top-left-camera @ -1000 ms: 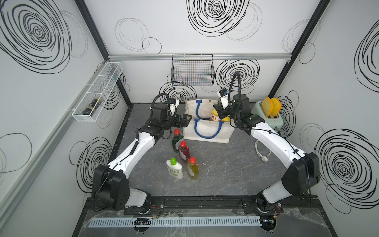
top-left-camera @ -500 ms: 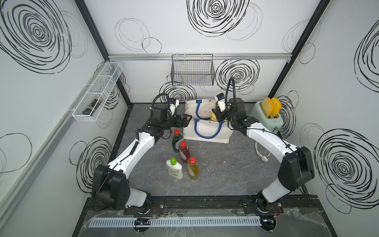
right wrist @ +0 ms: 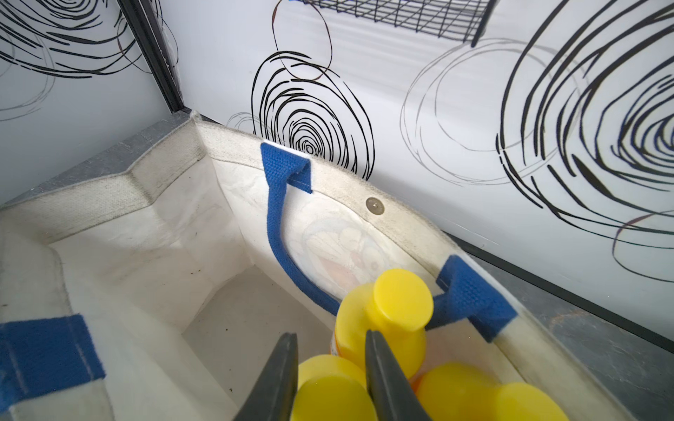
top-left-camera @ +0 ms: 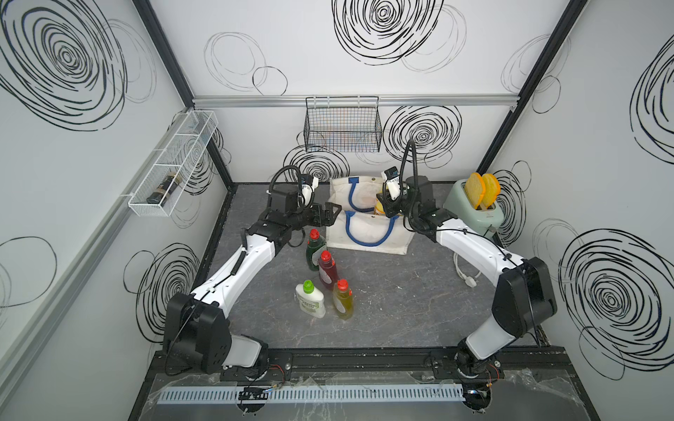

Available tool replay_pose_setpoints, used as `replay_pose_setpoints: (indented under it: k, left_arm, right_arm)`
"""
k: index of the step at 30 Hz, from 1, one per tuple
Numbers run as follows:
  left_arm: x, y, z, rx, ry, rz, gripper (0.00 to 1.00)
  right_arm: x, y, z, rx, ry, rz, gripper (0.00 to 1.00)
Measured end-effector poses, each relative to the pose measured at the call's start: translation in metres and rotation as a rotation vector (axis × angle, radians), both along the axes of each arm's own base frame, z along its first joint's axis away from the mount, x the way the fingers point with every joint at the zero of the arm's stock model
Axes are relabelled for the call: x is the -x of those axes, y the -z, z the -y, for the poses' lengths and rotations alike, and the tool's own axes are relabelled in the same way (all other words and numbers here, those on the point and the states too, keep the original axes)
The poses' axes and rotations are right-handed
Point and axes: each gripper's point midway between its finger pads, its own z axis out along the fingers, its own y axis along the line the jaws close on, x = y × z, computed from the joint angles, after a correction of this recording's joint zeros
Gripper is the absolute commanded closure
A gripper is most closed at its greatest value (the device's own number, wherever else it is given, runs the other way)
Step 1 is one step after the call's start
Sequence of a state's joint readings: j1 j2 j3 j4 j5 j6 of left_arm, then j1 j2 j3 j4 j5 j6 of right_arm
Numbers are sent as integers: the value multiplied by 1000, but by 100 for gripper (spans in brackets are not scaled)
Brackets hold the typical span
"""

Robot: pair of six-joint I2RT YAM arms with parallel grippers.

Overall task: Pack dish soap into the shopping bag
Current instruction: Place the bottle of dish soap in the shopping bag.

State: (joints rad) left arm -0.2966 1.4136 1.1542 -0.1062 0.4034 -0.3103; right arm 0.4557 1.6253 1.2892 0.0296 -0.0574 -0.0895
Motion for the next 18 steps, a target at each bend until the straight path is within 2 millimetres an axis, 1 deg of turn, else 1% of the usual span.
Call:
replay_pose_setpoints:
  k: [1,4,8,14,18]
  left_arm:
    - [0,0,0,0,0,0,4]
    - [0,0,0,0,0,0,4]
    - [0,0,0,0,0,0,4]
    - [0,0,0,0,0,0,4]
    - [0,0,0,0,0,0,4]
  right_arm:
    - [0,0,0,0,1,1,87]
    - [-1,0,0,-1,3,5,79]
    - [-1,0,0,-8,6,15,63]
    - [-4,-1,3,-9,23,28,53]
    - [-4,0,4,-4,31,30,51]
